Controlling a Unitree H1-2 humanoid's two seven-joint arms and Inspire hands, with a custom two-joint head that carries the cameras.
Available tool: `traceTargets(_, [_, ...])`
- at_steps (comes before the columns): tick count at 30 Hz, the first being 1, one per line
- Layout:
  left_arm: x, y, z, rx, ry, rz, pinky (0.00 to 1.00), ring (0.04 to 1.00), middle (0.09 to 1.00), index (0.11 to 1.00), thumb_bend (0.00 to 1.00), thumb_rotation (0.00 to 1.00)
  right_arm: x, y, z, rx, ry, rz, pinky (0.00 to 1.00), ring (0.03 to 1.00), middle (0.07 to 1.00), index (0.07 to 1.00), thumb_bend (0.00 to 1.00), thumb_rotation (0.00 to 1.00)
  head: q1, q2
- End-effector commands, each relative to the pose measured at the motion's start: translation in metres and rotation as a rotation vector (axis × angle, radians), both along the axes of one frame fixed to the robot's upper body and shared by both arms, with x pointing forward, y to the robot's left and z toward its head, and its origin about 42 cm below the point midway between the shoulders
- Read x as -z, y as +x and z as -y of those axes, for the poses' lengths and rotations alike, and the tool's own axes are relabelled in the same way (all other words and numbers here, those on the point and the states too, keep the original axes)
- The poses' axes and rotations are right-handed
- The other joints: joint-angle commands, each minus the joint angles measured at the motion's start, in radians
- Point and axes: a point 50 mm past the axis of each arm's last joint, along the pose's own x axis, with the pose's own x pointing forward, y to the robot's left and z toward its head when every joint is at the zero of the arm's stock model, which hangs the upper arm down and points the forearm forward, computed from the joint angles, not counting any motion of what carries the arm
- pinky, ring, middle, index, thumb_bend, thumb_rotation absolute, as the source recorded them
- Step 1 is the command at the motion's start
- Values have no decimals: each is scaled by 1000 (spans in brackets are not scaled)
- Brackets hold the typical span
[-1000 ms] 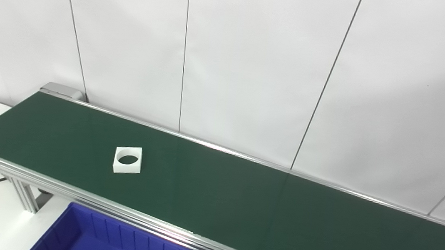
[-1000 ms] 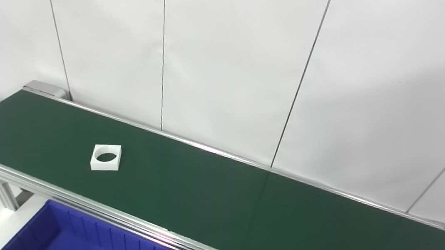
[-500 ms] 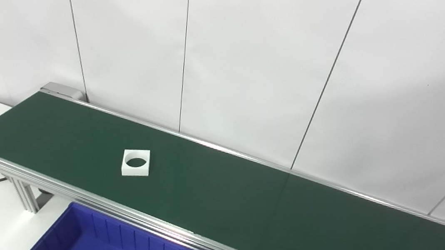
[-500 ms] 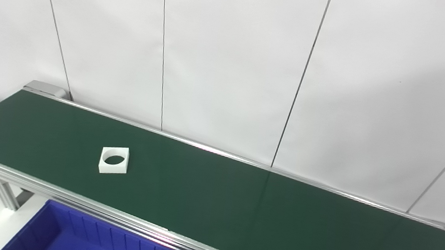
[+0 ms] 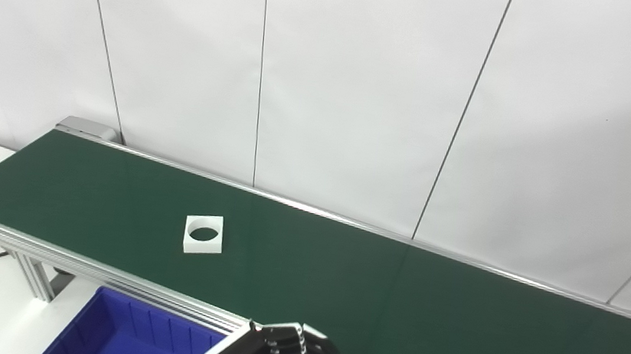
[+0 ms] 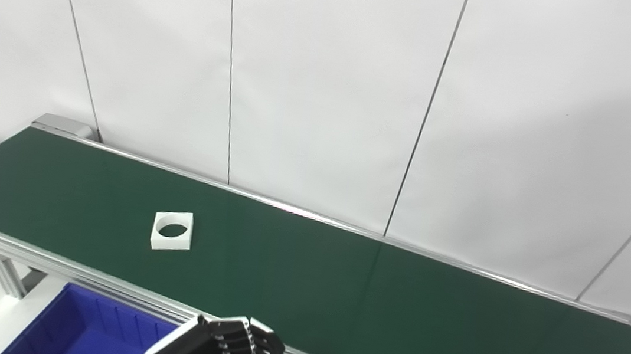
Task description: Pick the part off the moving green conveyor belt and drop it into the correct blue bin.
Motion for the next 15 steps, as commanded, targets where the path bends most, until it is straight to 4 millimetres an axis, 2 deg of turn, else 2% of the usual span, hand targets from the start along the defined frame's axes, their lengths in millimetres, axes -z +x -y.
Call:
traceTargets(1, [-24, 12, 4, -32, -48, 67, 547, 586, 661, 675, 795, 62, -10, 12, -6, -2, 17, 75, 604, 714, 771, 782, 693, 0, -2, 0])
traceTargets(2, [-29, 15, 4, -52, -50, 78, 538, 582, 661, 678, 784, 43, -10, 12, -6, -3, 16, 76, 604, 714, 772, 784, 695, 0, -11, -14])
traceTargets(4, [-37, 25, 2, -99, -46, 111, 536, 581, 662, 682, 771, 25, -11, 13, -6, -3, 16, 79, 606, 714, 773, 786, 695, 0, -17, -5])
traceTargets(7, [-54, 47, -5, -201, -9, 202, 586, 617, 681, 714, 697, 15, -12, 17, -6, -8, 13, 87, 604, 713, 773, 783, 688, 0, -17, -5])
traceTargets(11, [-71, 69, -16, -287, 37, 256, 649, 671, 716, 738, 646, 1, -13, 21, -6, -13, 2, 94, 608, 713, 771, 778, 699, 0, -27, -5])
traceTargets(14, [-84, 85, -28, -355, 110, 287, 667, 692, 733, 746, 645, 0, -13, 23, -7, -14, 7, 95, 602, 709, 765, 774, 702, 0, -32, -3])
traceTargets(15, [-87, 89, -33, -373, 161, 303, 672, 708, 750, 760, 646, 37, -13, 23, -7, -14, 8, 95, 597, 706, 763, 774, 703, 0, -35, -2])
